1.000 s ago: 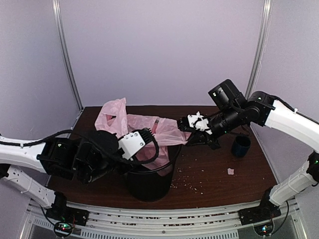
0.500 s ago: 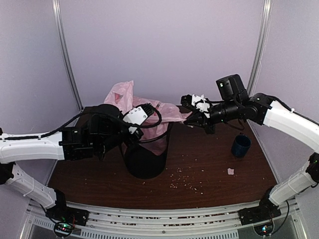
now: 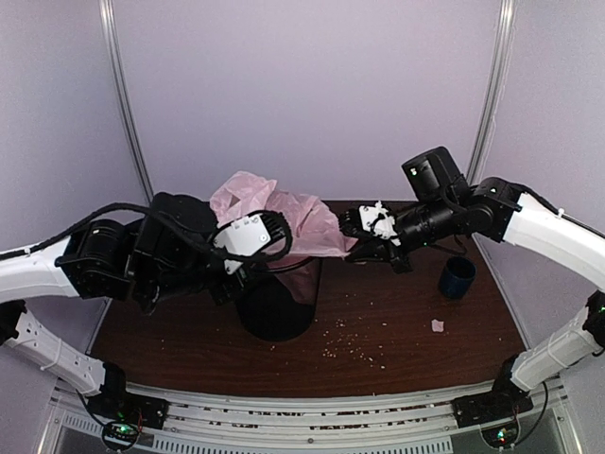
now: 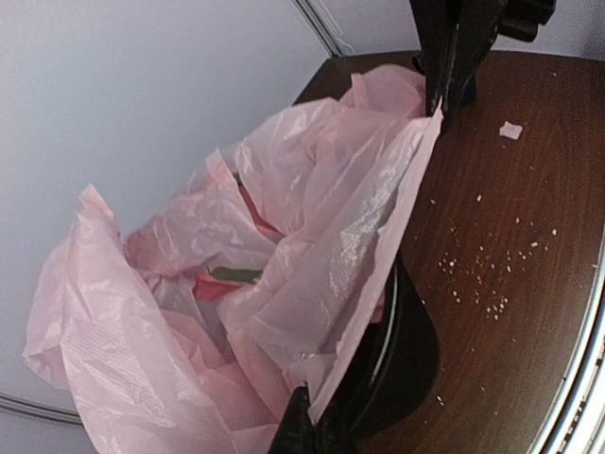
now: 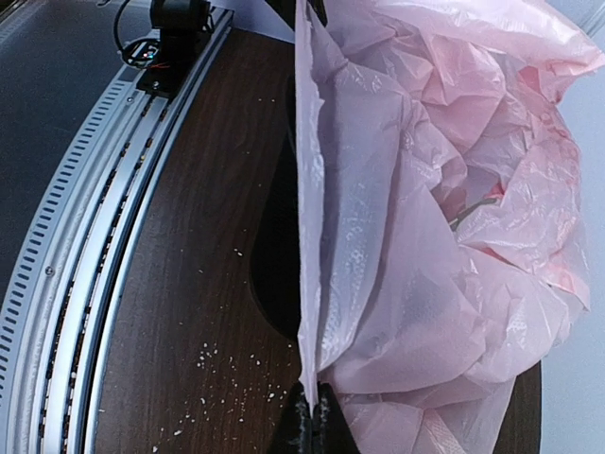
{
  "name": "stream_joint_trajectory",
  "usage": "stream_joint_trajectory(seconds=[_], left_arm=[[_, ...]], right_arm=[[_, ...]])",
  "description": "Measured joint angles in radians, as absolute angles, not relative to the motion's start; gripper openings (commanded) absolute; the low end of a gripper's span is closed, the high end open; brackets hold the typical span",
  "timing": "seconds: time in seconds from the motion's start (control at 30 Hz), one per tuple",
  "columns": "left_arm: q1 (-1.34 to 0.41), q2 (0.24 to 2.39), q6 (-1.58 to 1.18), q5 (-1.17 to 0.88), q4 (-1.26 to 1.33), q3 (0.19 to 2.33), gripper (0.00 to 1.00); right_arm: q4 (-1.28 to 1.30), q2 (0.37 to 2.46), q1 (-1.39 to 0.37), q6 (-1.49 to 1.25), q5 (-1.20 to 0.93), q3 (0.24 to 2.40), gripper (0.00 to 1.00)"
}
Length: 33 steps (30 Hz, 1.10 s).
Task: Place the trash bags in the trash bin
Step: Fold the bag opening over the bin rim.
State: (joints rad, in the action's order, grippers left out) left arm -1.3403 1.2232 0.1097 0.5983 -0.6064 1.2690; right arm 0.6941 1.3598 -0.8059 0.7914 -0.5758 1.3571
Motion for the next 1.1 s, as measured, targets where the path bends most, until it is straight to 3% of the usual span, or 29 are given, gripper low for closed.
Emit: stream_joint_trajectory(seconds=[0.27,0.67,0.73,0.87,0.97,1.1], left_arm=[[-1.401,1.223,-0.115,0.599,-0.773,1.158,0.00],[-1.387,1.227,-0.273,0.677,-0.660,0.984,0.00],[-1.376,1.240,-0.285,0.675,-0.652,0.984,0.16],[-1.391,1.272,-0.301,0.640,-0.688,1.024,0.45],[-1.438,1.279,-0.334,0.579,-0.761,1.114,0.48],[-1.482,1.274,-0.379,0.510,-0.864,1.274,0.49]], right_arm=[[0.699,1.360,-0.916,0.813,-0.536,1.302,0.00],[0.406,1.423,-0.932,0.646,-0.447,1.138,0.00],[0.377,1.443,-0.932,0.624,-0.440,1.137,0.09],[0.365,1.431,-0.931,0.596,-0.455,1.131,0.38],[0.386,1.369,-0.931,0.599,-0.495,1.119,0.51],[0.458,1.280,-0.931,0.617,-0.560,1.131,0.56]])
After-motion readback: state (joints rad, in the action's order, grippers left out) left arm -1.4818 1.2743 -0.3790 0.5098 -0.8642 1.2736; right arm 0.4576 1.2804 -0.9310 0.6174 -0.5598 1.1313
